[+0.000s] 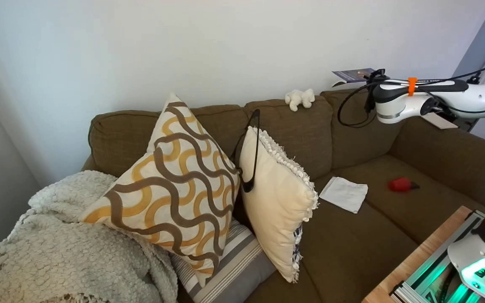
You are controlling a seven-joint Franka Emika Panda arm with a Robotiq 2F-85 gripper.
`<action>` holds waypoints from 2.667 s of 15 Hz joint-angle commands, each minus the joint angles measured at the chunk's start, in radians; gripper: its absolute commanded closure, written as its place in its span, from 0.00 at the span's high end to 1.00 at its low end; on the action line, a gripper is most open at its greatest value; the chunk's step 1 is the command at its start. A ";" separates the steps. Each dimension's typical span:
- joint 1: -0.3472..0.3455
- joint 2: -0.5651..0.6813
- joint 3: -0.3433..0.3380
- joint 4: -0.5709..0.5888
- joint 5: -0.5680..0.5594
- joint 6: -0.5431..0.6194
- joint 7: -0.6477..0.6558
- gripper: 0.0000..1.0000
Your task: Put the book on top of the couch
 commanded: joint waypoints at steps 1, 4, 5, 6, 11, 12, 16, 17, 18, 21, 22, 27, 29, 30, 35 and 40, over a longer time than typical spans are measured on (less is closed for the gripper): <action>-0.002 0.048 -0.002 0.089 -0.158 -0.061 0.118 0.03; 0.002 0.083 -0.011 0.168 -0.253 -0.162 0.157 0.03; 0.010 0.103 -0.010 0.210 -0.273 -0.210 0.162 0.03; 0.014 0.134 0.003 0.254 -0.304 -0.272 0.162 0.03; 0.096 0.115 -0.024 0.443 -0.457 -0.447 0.330 0.03; 0.121 0.115 -0.025 0.482 -0.465 -0.465 0.349 0.03; 0.211 0.112 -0.033 0.591 -0.471 -0.518 0.417 0.03; 0.170 0.112 -0.016 0.517 -0.439 -0.495 0.346 0.10; 0.191 0.112 -0.020 0.541 -0.439 -0.501 0.358 0.10; 0.222 0.112 -0.036 0.566 -0.427 -0.467 0.371 0.03; 0.228 0.112 -0.040 0.569 -0.435 -0.452 0.392 0.03; 0.247 0.112 -0.054 0.606 -0.638 -0.446 0.552 0.03; 0.268 0.112 -0.089 0.671 -0.648 -0.457 0.572 0.03; 0.278 0.112 -0.110 0.701 -0.634 -0.454 0.576 0.03; 0.299 0.112 -0.215 0.782 -0.635 -0.443 0.678 0.03; 0.340 0.112 -0.241 0.810 -0.696 -0.425 0.835 0.03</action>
